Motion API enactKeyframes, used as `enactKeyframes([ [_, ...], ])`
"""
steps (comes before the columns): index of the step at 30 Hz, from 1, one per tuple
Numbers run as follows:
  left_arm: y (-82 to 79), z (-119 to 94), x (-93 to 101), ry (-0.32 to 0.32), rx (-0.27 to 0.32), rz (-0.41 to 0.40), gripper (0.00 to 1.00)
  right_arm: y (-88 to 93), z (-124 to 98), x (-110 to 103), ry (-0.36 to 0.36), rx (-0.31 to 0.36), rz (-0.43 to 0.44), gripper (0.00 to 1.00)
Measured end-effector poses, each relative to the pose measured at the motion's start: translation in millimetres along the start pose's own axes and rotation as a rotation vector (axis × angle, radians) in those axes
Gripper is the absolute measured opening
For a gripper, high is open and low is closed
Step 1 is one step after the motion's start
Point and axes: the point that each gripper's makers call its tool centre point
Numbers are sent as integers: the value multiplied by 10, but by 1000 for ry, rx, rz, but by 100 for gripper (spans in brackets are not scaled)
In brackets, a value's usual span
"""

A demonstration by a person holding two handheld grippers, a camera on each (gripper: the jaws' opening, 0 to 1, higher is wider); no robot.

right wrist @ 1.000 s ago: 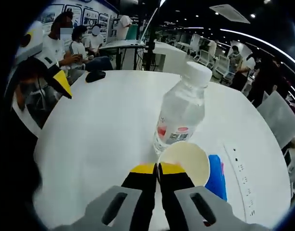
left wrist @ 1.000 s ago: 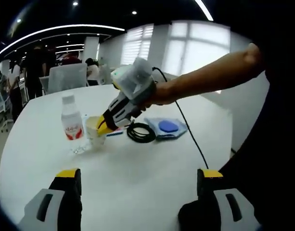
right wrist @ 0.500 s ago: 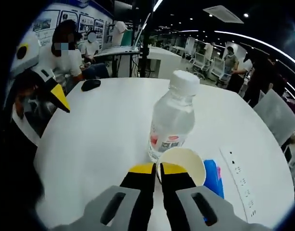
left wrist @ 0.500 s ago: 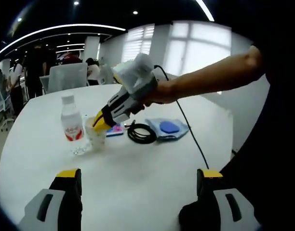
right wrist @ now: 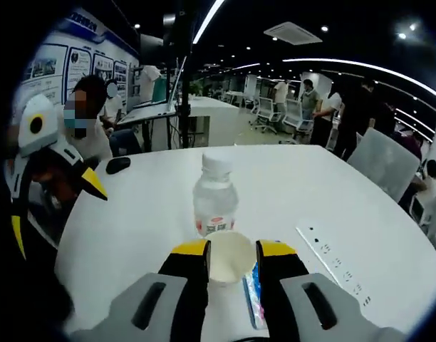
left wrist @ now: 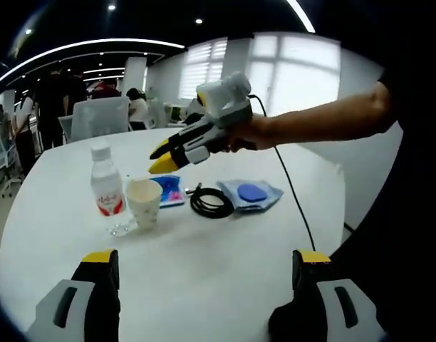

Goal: Arrange the tabletop items into an orderly group along one side of the table until the central work area is clear of visible clutter.

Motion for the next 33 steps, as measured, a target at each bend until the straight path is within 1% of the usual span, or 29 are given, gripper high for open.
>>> enactKeyframes([
  [2,-19,5,-3,3,3,2,100,50,-61,87,24,-6,7,23],
  [6,-38,16,-1,8,0,12,100,224,-94,302,82,-29,34,23],
  [8,-52,21,0,11,4,14,100,347,-98,374,99,-53,50,22],
  [10,-55,24,2,14,4,13,100,434,-99,385,103,-74,56,20],
  [11,-57,26,1,14,5,17,100,537,-72,407,108,-95,62,20],
  [12,-54,26,-2,15,4,18,100,603,-54,417,109,-108,56,19],
  [15,-40,31,-20,11,-2,17,100,705,-35,419,113,-139,51,18],
  [18,-27,34,-46,3,-8,17,100,766,-14,420,112,-155,52,18],
  [23,-39,28,-76,-5,0,8,100,865,79,469,122,-175,51,16],
  [26,-40,28,-103,-12,0,3,100,974,206,500,122,-189,62,14],
  [28,-39,32,-131,-18,0,-3,100,975,207,485,113,-194,65,13],
  [33,-34,52,-176,-31,-6,-11,100,1063,282,473,102,-212,60,8],
])
Point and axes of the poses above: the point that each gripper's makers call its tool centre point, and the gripper's own axes: z roughly forward along the fingers, x roughly to its right, y roughly out of its underside, and after that the axes turned 9 degrees about -z, right-handed
